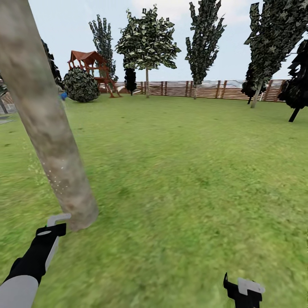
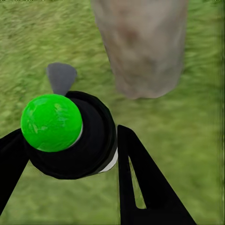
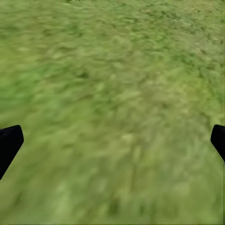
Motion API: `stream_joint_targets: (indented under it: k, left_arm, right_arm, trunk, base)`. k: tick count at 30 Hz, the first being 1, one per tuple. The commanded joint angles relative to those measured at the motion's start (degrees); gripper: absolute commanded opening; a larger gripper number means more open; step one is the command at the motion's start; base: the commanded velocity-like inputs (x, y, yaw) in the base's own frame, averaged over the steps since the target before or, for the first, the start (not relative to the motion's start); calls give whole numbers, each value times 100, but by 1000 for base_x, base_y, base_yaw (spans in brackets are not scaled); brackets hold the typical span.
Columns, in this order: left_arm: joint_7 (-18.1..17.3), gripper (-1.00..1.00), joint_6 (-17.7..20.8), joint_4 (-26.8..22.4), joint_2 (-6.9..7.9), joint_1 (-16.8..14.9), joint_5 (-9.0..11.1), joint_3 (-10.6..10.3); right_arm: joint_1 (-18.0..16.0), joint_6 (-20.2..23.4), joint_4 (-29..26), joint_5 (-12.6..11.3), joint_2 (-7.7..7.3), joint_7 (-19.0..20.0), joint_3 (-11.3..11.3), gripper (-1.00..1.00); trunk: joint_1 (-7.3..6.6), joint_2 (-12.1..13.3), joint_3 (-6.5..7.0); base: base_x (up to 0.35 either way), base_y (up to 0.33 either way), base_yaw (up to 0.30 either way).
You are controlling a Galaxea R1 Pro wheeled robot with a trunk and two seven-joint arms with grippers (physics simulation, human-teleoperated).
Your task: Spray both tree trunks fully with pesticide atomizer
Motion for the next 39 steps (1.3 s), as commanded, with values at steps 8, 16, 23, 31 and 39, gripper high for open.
stream_joint_targets:
  k: [8,16,23,31,39]
  left_arm:
    - [7,-100,0,0,0,0,-3,1]
    - [7,-100,0,-1,-102,0,-22,3]
    - [8,-100,0,0,-148,0,-21,1]
    - [9,-100,0,-1,-149,0,-17,5]
    - [9,-100,0,-9,-141,0,-21,26]
  right_arm:
    - [3,-1,0,0,0,0,-1,100]
    - [1,-5,0,0,5,0,-3,100]
    - [3,-3,4,0,4,0,4,100]
    - [2,-7,0,0,9,0,5,100]
    - [2,-8,0,0,9,0,2,100]
  trunk:
    - [0,0,0]
    - [0,0,0]
    - [0,0,0]
    - [0,0,0]
    - [0,0,0]
  base:
    - [103,-262,148]
    - [146,-228,229]
    - [244,-179,17]
    - [200,-211,104]
    - [289,-87,275]
